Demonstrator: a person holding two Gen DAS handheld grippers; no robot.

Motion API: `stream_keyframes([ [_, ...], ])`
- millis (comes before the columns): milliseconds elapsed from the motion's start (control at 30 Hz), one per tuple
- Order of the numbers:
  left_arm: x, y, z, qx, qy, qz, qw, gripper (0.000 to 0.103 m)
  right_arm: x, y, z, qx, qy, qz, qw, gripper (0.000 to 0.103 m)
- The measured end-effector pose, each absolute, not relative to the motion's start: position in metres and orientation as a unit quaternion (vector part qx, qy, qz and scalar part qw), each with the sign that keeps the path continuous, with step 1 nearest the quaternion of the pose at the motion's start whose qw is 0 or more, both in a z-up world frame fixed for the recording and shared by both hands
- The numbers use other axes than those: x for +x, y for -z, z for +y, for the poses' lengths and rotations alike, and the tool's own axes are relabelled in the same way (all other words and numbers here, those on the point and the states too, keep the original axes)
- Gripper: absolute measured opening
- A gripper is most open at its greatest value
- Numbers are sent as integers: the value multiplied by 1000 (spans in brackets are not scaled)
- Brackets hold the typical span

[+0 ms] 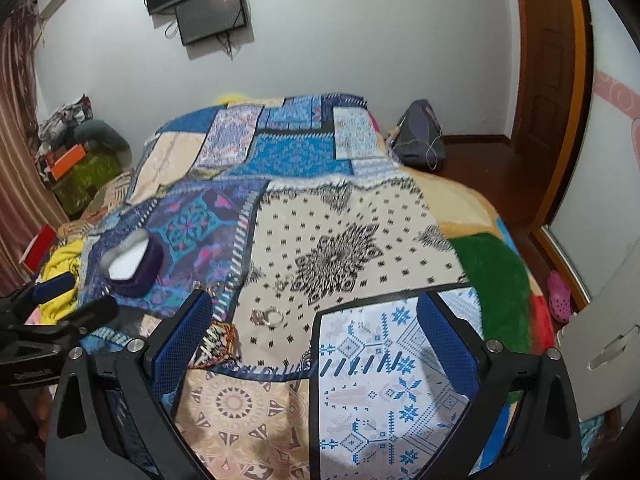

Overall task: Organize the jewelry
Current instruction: 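Grasp the red string bracelet with the left tool while the right tool grasps the orange beaded bracelet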

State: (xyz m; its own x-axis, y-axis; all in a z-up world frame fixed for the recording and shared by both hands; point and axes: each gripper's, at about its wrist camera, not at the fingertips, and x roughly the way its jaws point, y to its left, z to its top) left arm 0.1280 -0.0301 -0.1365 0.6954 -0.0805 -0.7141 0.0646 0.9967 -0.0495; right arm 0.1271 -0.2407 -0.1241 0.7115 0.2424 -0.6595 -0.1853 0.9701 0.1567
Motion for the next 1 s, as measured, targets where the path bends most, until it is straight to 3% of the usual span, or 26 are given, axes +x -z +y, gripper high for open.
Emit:
stream_keyframes([
  [167, 139, 166, -31, -14, 51, 428, 902, 103, 133, 142, -235, 26, -139, 392, 909, 81],
  [633, 141, 201, -32, -28, 79, 479, 874, 70, 140, 174, -206, 28, -223, 444, 868, 48],
  [800, 140, 201, -21, -34, 83, 482, 872, 49, 145, 178, -194, 34, -248, 453, 856, 43],
  [1000, 138, 204, -17, -44, 95, 481, 871, 37, 155, 197, -182, 49, -268, 487, 830, 41],
])
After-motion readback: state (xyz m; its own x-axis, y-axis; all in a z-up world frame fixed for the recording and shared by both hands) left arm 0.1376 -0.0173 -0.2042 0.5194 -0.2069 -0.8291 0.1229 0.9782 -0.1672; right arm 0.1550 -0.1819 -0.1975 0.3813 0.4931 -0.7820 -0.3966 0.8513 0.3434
